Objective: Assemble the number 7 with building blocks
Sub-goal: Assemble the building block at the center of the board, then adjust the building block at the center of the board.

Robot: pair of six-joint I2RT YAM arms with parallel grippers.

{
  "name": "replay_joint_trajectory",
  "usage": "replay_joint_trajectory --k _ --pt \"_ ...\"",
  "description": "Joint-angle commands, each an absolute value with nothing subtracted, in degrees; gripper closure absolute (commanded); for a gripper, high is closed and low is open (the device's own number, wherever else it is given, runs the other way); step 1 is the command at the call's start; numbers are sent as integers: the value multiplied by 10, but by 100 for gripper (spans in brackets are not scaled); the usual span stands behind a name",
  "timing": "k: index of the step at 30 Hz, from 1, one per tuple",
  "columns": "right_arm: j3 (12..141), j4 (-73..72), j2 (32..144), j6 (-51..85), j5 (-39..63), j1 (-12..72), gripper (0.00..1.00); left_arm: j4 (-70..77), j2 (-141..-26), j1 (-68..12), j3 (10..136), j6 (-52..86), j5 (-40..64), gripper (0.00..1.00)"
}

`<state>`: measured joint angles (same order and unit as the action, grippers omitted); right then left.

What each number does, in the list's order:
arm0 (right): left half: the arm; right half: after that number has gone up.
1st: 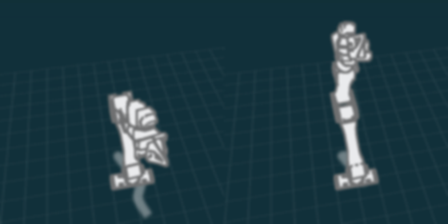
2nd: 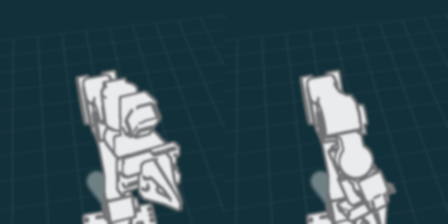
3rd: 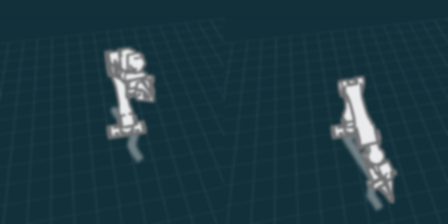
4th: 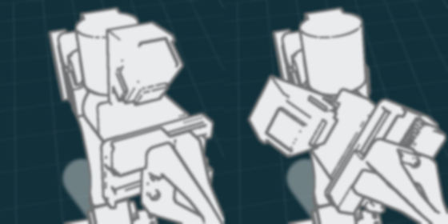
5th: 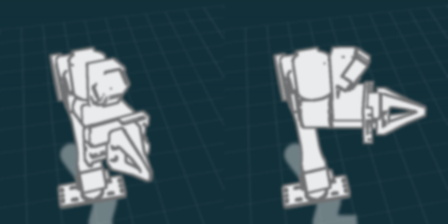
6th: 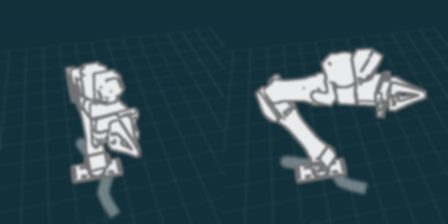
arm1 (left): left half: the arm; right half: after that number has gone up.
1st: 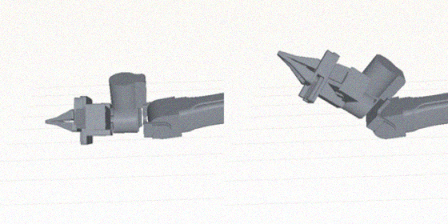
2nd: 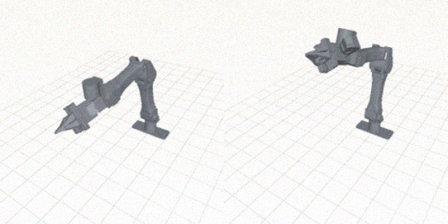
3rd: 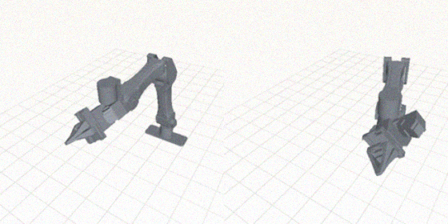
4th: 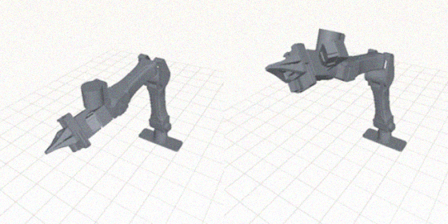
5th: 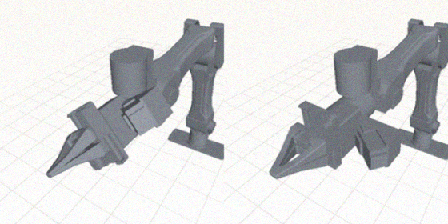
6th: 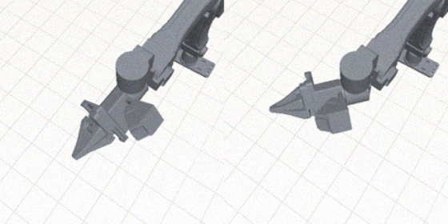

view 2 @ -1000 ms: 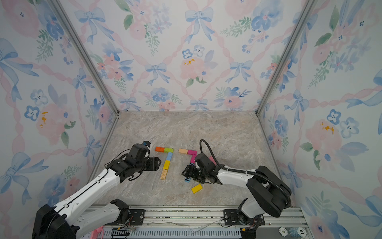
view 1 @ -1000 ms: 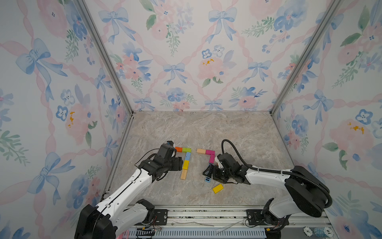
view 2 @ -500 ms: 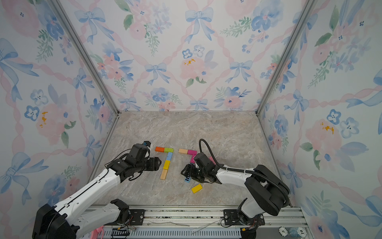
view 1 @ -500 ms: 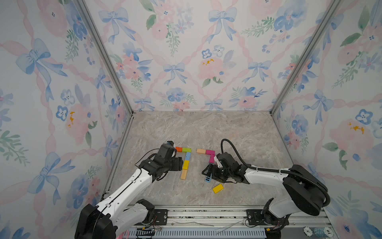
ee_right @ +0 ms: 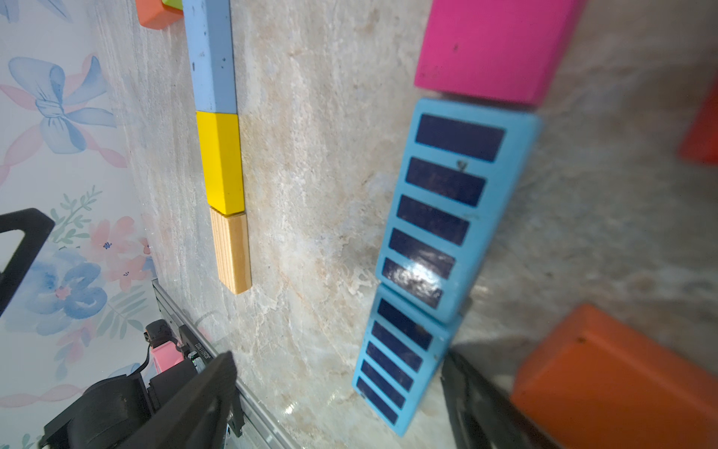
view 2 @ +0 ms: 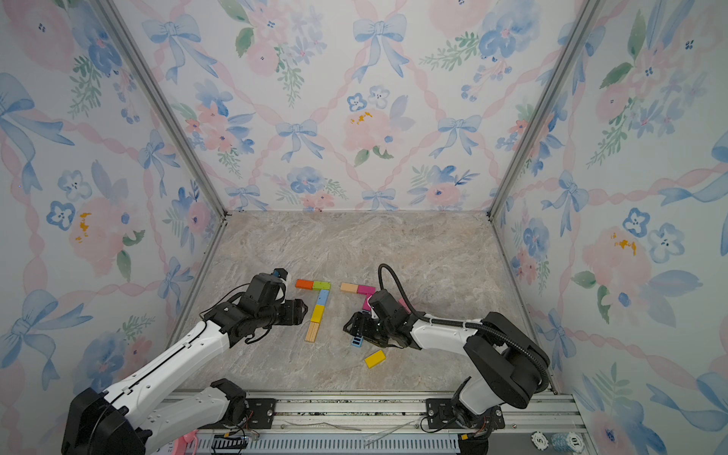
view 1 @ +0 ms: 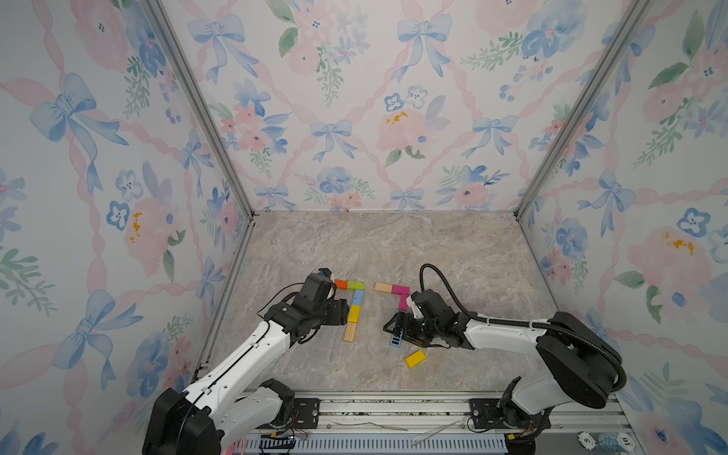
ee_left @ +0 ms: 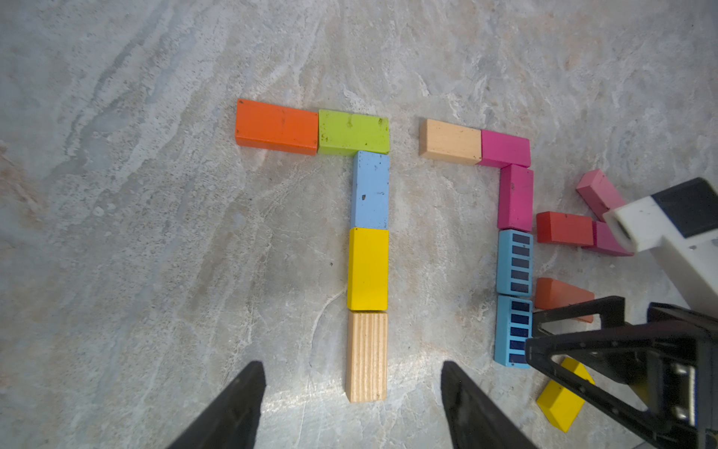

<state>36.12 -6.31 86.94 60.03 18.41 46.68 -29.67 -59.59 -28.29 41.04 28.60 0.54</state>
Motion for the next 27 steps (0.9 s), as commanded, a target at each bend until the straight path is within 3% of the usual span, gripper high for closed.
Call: replay_joint_trajectory --k 1,8,11,15,19,27 --pt "370 -41 870 601 182 471 15 -288 -600 -278 404 276 13 26" --pt "453 158 742 510 125 448 15 -288 -599 -277 404 275 16 26" --pt "484 258 671 457 106 388 15 -286 -598 -275 405 273 22 26" --pt "499 374 621 383 114 248 17 -286 -589 -276 411 272 36 26" --pt "524 442 636 304 94 187 18 -288 -589 -273 437 259 75 25" --pt "588 474 782 205 27 214 20 -311 -615 -256 494 216 131 21"
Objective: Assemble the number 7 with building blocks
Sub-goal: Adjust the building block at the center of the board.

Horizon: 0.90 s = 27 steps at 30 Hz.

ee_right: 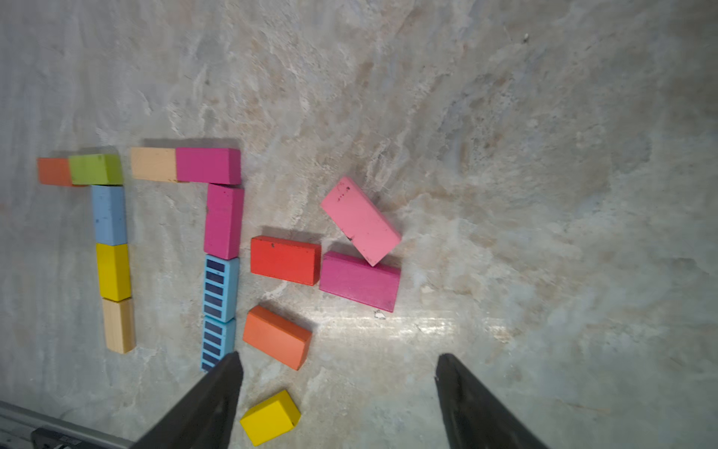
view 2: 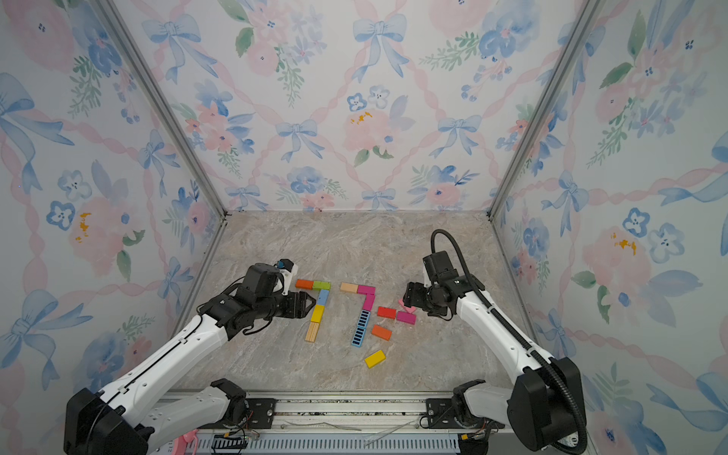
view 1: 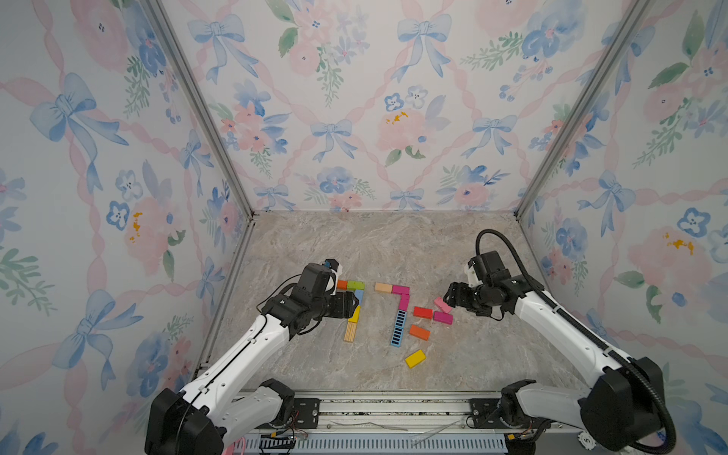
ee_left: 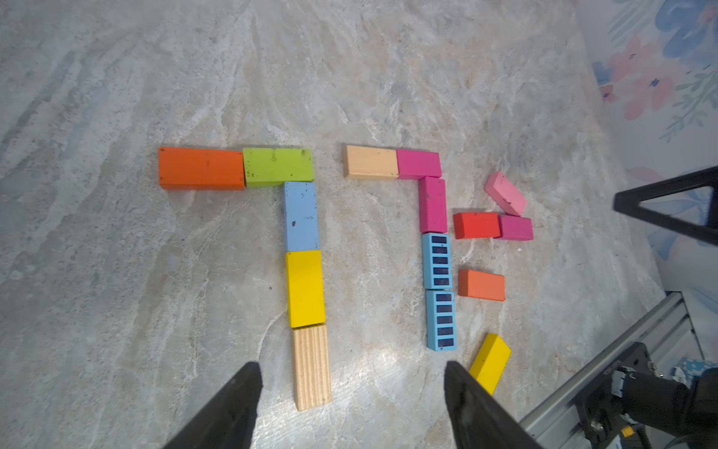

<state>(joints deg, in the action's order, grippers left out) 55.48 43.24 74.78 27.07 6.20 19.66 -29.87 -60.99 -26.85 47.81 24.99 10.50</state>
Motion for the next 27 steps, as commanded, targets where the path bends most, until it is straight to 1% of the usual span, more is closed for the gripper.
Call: replay_joint_trajectory --k 1,6,10,13,15,22,27 --pt "597 476 800 196 19 219 21 -312 -617 -249 494 208 131 21" --pt "640 472 883 149 -11 247 24 -312 -629 -204 475 187 129 21" --pt "660 471 927 134 -25 251 27 -307 -639 -196 471 171 126 22" --pt "671 471 958 120 -24 250 33 -304 -641 -190 459 157 105 22" --pt "680 476 981 113 -32 250 34 -303 -637 -187 458 150 104 22" --pt "686 470 1013 99 -39 236 35 -277 -580 -173 447 146 100 23" --pt "685 463 1036 88 -34 227 39 -263 -540 -172 439 145 96 23"
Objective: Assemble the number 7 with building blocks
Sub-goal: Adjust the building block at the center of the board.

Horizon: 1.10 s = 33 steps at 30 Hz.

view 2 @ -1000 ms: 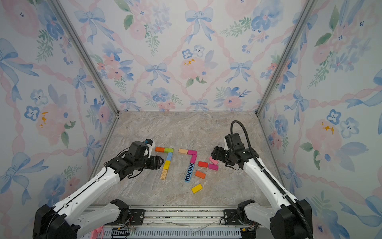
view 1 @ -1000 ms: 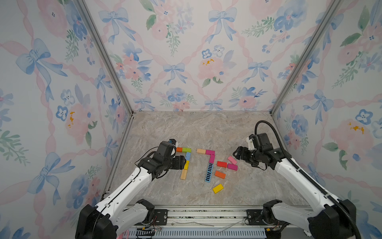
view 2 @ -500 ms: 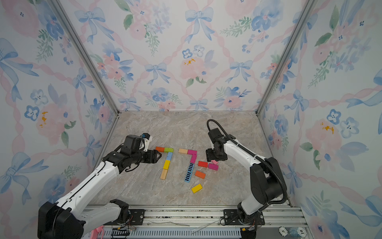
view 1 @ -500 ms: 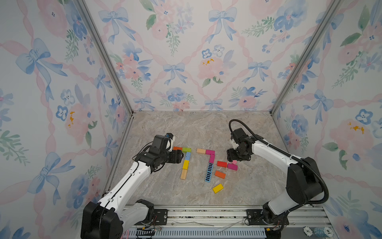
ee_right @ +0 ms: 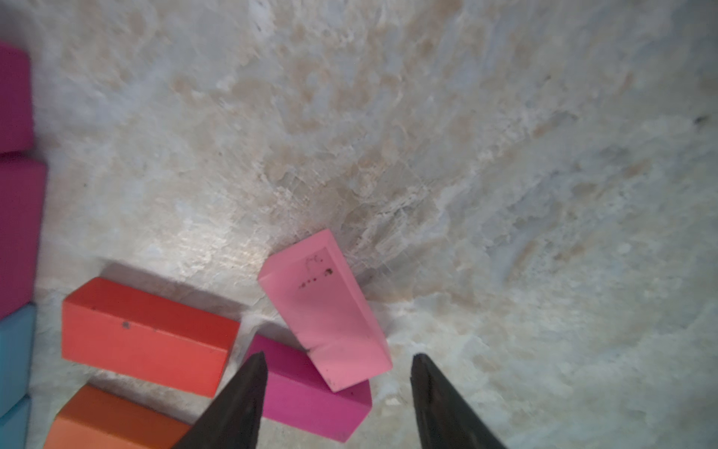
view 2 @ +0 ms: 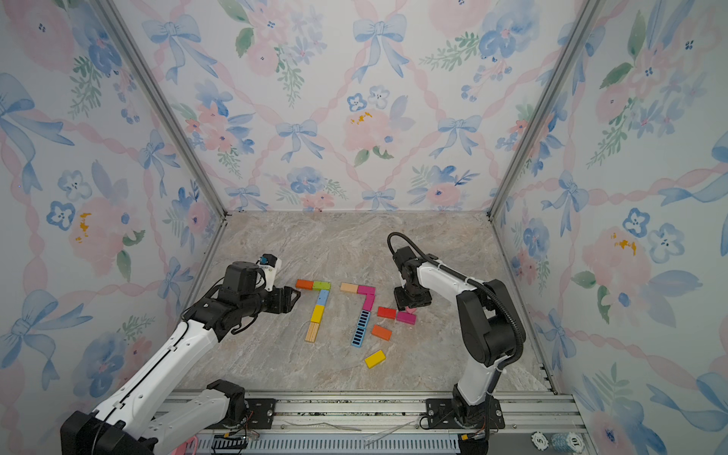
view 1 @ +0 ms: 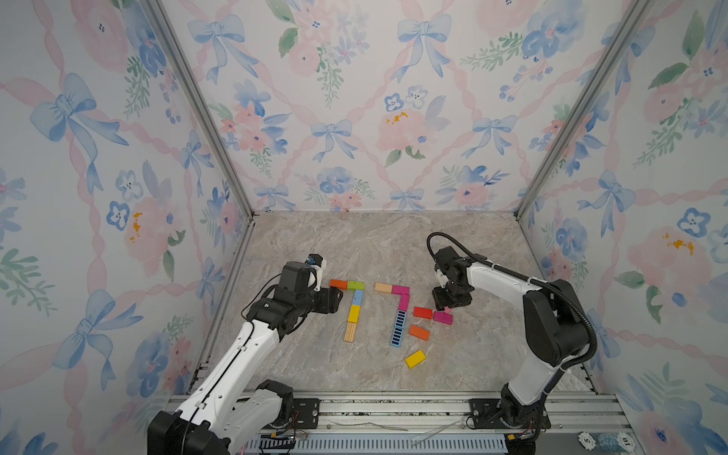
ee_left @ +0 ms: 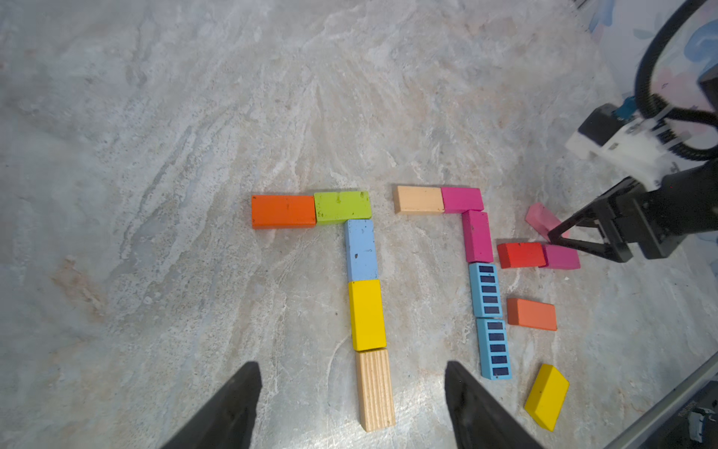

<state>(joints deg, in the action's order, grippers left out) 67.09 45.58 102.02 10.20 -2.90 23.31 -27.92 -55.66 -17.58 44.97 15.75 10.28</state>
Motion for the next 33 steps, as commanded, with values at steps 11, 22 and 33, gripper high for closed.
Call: replay_joint_trajectory --k 11,22,33 --pt "695 453 1068 43 -11 213 51 -260 -538 -172 436 142 96 23" --pt "713 452 1089 -29 -6 214 66 -260 -538 -172 435 141 100 23" --pt "716 420 1028 -279 -57 287 64 -255 -532 -171 432 136 110 23"
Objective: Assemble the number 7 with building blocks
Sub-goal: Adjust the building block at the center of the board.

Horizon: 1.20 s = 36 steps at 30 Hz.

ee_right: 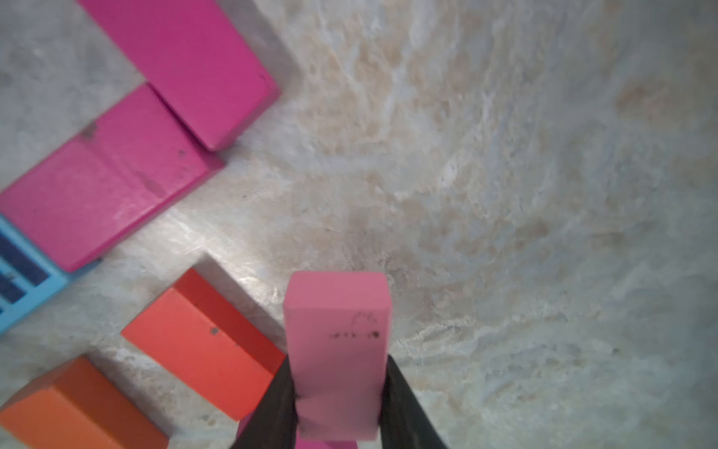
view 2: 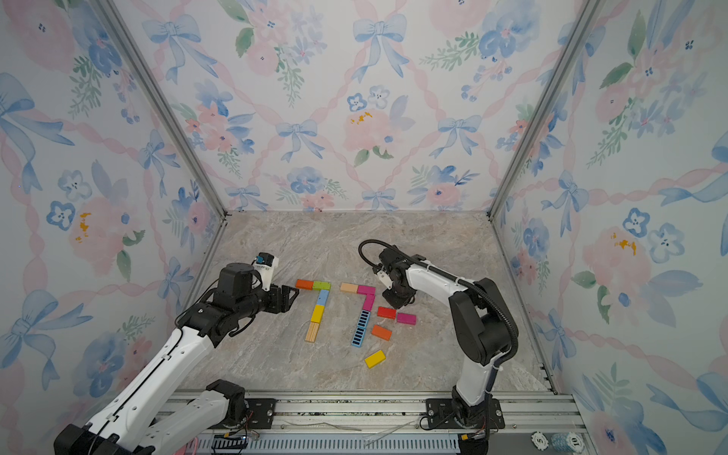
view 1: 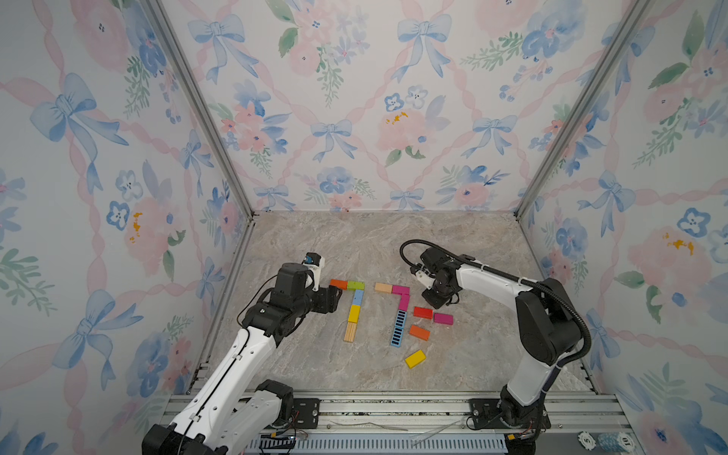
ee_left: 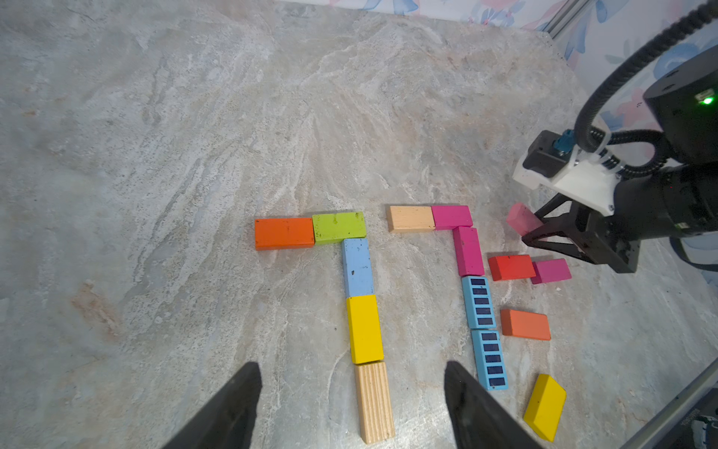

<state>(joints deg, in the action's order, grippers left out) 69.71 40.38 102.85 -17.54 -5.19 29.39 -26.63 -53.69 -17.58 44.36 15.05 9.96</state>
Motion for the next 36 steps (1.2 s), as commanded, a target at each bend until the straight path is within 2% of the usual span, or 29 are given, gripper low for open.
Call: replay_joint_trajectory --k 1,7,10,15,18,20,27,36 --pt "726 432 1036 -297 -55 285 63 -254 -530 -171 432 135 111 23" --pt "768 479 1073 -405 -28 268 62 -250 -522 -171 429 133 112 23" --pt "775 474 1087 -414 -18 261 62 -250 -523 -171 429 133 112 23" --pt "759 426 1062 -357 29 241 59 -250 -524 -171 429 132 110 23" --pt "727 378 1022 -300 57 230 45 -250 -525 -171 429 132 108 23" --pt "725 378 1016 -271 66 225 41 -250 -527 -170 429 132 110 23" --pt "720 393 1029 -185 77 235 38 -250 -524 -167 429 133 111 23" --pt "709 380 1060 -166 36 244 39 -250 -522 -167 429 133 115 23"
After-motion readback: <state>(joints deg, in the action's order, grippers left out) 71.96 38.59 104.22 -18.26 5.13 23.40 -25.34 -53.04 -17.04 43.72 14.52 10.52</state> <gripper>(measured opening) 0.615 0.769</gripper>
